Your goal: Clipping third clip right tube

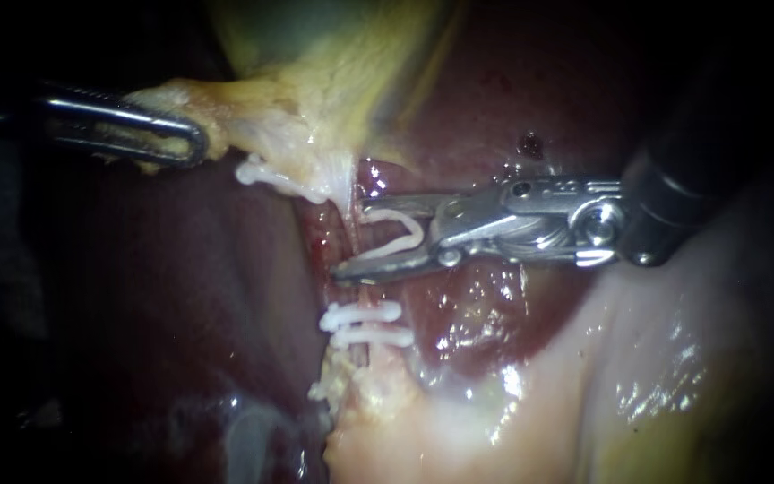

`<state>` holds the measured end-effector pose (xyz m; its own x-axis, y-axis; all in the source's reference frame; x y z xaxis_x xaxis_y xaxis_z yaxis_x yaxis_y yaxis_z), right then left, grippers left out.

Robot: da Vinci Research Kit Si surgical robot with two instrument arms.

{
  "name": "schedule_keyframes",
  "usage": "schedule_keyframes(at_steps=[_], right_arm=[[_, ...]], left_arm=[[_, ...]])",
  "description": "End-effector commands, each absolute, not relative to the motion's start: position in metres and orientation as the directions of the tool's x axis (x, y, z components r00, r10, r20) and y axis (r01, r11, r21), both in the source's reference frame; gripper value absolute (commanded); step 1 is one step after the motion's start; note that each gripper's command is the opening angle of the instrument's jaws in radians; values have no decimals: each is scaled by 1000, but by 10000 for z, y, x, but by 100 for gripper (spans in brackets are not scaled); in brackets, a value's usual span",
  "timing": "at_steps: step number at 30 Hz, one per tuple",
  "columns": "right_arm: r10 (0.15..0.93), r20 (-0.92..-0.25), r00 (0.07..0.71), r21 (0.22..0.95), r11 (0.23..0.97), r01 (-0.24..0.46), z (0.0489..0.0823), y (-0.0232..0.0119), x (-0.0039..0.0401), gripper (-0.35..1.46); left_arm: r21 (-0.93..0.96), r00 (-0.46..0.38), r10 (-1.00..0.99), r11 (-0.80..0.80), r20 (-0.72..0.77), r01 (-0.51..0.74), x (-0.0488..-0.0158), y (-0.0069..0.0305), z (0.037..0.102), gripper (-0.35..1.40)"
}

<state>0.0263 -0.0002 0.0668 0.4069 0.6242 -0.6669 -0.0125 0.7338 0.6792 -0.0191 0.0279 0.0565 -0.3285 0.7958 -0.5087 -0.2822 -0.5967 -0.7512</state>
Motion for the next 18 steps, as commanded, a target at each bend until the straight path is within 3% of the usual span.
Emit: schedule_keyframes(at_steps=[1,8,18], right_arm=[[632,-666,396,684,729,-11,669,-2,265,50],[679,-662,318,722,692,26,671,4,274,50],[690,-672,270,730,678,84,651,5,276,49]], left_arm=[[-751,-329,795,-597,-509,-282,-191,279,565,-35],[-751,-329,795,-597,-509,-281,-191,279,565,-35],[-751,-329,795,-597,-509,-281,-191,279,565,-35]])
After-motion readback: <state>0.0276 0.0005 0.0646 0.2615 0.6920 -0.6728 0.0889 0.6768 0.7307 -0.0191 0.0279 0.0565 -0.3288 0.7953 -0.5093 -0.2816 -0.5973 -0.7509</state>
